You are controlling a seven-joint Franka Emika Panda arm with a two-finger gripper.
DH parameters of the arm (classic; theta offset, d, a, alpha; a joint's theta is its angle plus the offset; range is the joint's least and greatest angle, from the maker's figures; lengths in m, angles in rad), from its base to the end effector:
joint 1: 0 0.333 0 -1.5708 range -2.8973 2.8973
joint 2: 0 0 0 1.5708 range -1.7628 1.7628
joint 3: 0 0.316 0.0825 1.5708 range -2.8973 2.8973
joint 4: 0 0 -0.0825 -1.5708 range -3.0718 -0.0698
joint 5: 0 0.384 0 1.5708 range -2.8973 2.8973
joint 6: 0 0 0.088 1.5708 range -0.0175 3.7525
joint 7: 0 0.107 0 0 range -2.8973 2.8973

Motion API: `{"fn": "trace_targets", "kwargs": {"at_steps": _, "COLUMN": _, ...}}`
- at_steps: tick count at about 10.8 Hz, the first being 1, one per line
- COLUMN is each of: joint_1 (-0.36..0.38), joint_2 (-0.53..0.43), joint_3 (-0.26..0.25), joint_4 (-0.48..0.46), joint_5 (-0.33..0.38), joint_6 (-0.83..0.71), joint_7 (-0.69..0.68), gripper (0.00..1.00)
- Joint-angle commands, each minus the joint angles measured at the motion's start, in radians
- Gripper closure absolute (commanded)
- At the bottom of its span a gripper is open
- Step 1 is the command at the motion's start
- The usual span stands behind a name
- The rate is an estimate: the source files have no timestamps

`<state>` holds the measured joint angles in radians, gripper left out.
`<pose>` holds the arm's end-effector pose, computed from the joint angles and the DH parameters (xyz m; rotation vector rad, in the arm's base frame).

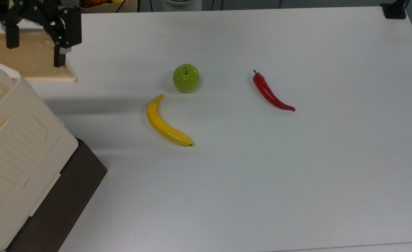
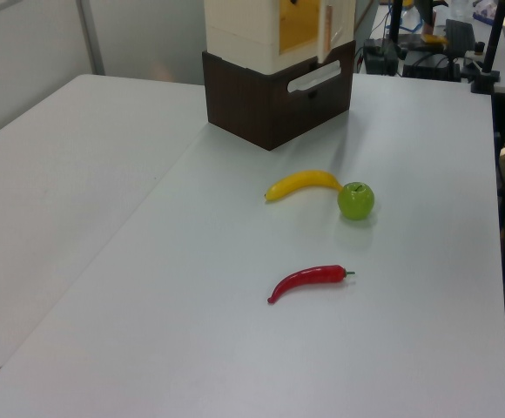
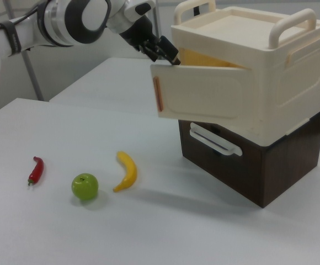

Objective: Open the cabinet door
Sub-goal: 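Release the door and lift the gripper away from the open door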

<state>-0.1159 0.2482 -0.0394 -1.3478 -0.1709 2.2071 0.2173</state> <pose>0.6686 -0.1065 0.6554 2.8150 -0.4399 0.9062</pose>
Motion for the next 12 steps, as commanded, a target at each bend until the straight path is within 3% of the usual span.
{"fn": "trace_targets", "kwargs": {"at_steps": 1, "joint_1": 0.001, "joint_2": -0.055, "joint_3": -0.011, "joint_4": -0.014, "joint_5": 0.024, "joint_6": -0.172, "joint_7": -0.103, "gripper": 0.0}}
{"fn": "trace_targets", "kwargs": {"at_steps": 7, "joint_1": -0.019, "joint_2": -0.105, "joint_3": -0.013, "joint_4": -0.014, "joint_5": 0.066, "joint_6": -0.554, "joint_7": -0.395, "gripper": 0.0}}
{"fn": "trace_targets", "kwargs": {"at_steps": 12, "joint_1": 0.001, "joint_2": -0.106, "joint_3": 0.004, "joint_4": -0.017, "joint_5": 0.114, "joint_6": -0.612, "joint_7": -0.392, "gripper": 0.0}}
